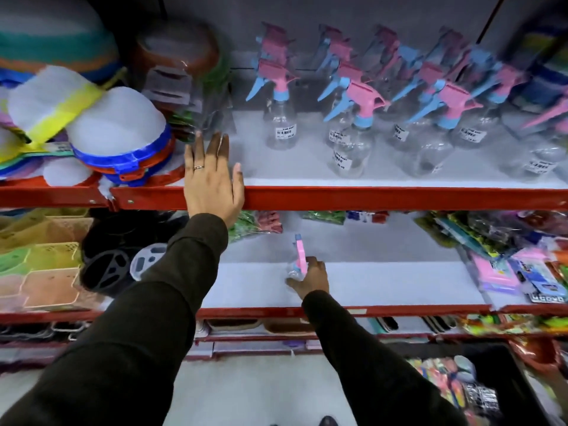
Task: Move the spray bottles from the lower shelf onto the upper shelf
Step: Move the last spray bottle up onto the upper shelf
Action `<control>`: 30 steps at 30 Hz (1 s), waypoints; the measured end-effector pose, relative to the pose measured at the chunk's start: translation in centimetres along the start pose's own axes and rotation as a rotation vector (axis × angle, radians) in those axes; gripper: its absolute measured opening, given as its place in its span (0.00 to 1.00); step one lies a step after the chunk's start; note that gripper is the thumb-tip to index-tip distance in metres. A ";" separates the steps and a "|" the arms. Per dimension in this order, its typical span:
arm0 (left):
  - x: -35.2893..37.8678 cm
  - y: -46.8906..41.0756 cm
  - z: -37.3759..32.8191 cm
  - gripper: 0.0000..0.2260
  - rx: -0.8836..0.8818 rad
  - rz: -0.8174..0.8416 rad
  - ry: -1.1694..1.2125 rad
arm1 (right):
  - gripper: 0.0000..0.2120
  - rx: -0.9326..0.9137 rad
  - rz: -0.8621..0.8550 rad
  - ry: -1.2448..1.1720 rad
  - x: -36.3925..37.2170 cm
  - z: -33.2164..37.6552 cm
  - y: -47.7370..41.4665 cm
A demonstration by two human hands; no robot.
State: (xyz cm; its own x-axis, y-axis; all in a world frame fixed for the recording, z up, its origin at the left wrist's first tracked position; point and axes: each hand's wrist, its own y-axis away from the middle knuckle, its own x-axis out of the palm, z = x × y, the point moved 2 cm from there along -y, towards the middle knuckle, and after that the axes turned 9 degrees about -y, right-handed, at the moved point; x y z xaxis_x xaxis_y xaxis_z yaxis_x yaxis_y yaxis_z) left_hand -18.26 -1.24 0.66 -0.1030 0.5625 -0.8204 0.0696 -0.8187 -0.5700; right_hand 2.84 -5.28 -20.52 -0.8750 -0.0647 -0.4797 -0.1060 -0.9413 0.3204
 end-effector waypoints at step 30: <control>-1.3 0.5 -0.2 0.28 -0.018 0.048 0.051 | 0.28 -0.739 -0.245 -0.213 -10.4 14.4 10.6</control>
State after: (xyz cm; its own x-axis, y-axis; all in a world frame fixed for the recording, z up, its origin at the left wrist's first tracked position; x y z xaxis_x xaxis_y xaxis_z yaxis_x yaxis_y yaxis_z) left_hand -17.93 -2.33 1.42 -0.0488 0.5283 -0.8477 0.0907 -0.8428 -0.5305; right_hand 4.01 -9.85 -0.40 -0.9466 0.1667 -0.2760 -0.0325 -0.9009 -0.4327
